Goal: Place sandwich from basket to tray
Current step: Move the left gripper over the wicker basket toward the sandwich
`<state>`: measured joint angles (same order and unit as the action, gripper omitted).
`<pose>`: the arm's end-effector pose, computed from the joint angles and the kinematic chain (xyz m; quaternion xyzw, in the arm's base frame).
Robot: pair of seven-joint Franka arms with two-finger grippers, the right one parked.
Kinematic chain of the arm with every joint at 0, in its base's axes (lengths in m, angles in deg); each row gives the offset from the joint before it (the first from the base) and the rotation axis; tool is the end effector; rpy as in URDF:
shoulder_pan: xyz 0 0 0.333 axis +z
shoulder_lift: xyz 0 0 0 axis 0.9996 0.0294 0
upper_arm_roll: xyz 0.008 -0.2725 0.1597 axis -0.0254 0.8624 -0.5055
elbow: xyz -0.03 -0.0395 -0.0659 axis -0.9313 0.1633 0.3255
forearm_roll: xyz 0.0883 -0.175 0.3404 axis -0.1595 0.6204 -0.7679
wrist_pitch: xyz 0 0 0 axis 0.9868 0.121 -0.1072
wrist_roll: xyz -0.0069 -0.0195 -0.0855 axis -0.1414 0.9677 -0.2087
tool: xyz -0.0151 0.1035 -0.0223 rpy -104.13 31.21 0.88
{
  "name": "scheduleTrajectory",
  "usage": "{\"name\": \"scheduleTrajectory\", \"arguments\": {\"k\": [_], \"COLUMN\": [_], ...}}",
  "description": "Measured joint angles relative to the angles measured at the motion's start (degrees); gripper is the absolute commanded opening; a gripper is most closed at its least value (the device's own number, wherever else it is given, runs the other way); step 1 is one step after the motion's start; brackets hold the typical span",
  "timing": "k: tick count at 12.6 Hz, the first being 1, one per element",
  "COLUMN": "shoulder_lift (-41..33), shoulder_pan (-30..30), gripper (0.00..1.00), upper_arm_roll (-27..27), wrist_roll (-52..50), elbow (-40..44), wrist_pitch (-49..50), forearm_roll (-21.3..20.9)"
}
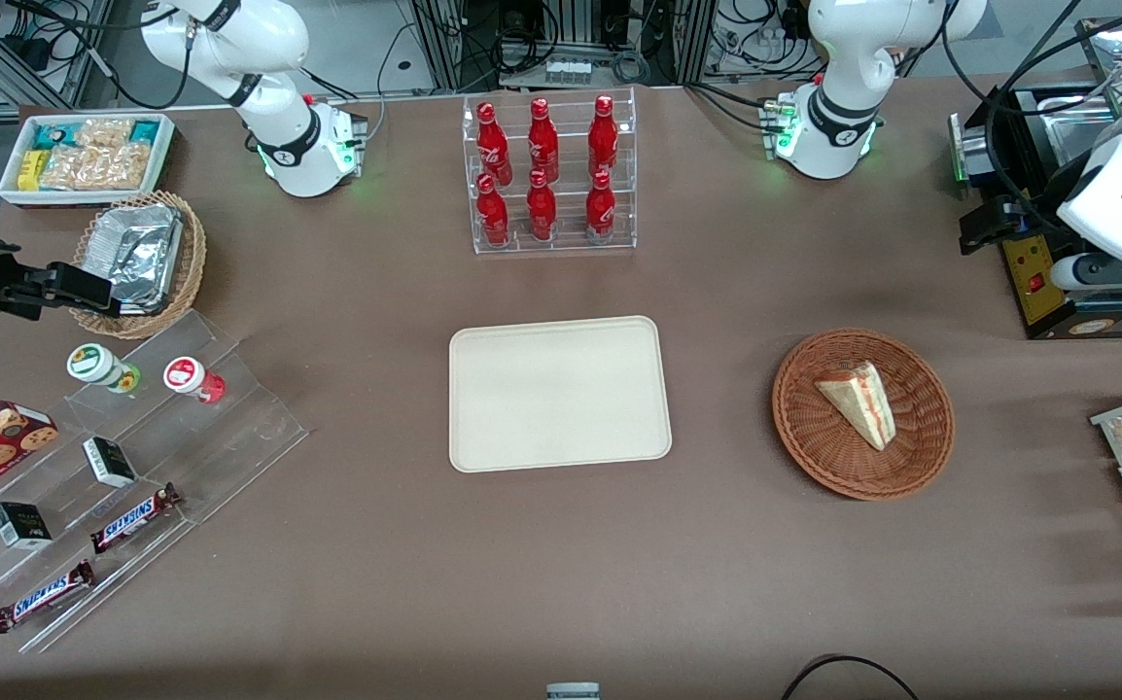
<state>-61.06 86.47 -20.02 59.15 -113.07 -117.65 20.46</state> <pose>0.5241 -0.0359 0.6146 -0.9958 -0.0105 0.0905 0.0114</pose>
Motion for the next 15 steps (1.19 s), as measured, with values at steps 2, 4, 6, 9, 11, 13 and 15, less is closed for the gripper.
{"name": "scheduleTrajectory", "arguments": {"k": [2, 4, 6, 9, 11, 13, 15], "shoulder_lift": [0.0, 0.0, 0.3, 2.2, 4.2, 5.5, 5.9], "shoulder_pan": [0.0, 0.0, 0.0, 0.0, 0.0, 0.0, 0.0], "gripper": [1.00, 1.00, 1.00, 1.00, 1.00, 1.00, 1.00], "upper_arm_roll": [0.0, -0.1, -0.2, -0.3, -0.3, -0.3, -0.3], "wrist_roll": [0.0, 0.0, 0.0, 0.0, 0.0, 0.0, 0.0], "elbow": [0.0, 0.0, -0.2, -1.7, -2.7, -4.4, -7.5], "wrist_pitch": [-0.4, -0.9, -2.1, -4.9, -6.6, -9.5, -13.5], "forearm_roll": [0.0, -0.1, -0.1, -0.1, -0.1, -0.1, -0.1]}}
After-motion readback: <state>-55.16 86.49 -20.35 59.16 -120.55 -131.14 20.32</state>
